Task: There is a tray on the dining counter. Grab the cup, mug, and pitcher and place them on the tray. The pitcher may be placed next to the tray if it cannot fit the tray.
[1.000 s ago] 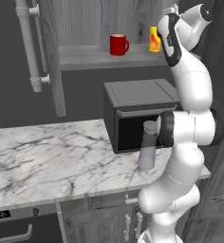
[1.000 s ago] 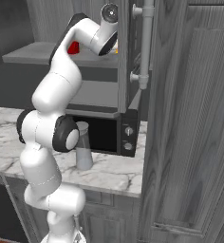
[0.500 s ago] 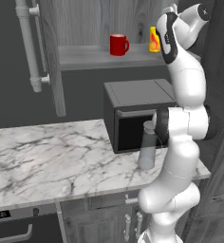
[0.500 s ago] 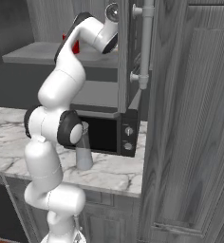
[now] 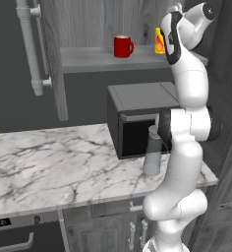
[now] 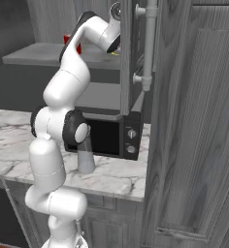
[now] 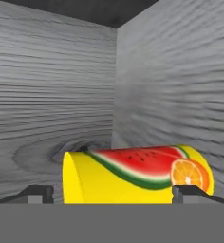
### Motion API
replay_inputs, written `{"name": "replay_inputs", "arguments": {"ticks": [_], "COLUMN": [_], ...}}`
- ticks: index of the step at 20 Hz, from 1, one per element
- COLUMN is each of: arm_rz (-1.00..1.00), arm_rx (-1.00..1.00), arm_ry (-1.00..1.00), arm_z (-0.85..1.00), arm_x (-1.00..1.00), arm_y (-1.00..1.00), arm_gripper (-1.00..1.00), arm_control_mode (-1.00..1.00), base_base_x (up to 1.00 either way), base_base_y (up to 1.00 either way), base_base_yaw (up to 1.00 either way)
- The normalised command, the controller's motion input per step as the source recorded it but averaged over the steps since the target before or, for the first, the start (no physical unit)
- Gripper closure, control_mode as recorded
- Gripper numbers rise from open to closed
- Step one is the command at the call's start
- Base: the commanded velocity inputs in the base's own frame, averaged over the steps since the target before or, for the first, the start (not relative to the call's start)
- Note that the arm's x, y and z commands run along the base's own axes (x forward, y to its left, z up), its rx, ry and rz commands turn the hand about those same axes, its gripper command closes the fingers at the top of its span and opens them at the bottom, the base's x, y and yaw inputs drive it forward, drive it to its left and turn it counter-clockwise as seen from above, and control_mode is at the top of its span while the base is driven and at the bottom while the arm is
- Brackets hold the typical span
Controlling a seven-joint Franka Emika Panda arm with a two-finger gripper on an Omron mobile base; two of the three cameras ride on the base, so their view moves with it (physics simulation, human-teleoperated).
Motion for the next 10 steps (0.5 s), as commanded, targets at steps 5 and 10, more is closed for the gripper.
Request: {"name": "replay_inputs", "arguments": {"ticks": [5,10], "arm_rz": [0.00,0.00], "arm_rx": [0.00,0.00], "arm_ry": [0.02,0.08], "arm_z": [0.00,-0.01], "arm_x": [0.00,0.00], "arm_y": [0.00,0.00], "arm_gripper": [-1.00,-1.00], "arm_control_mode": [-1.00,-1.00], "base_base_x": [0.00,0.00], "base_base_y": [0.00,0.00], "base_base_yaw": [0.00,0.00]}}
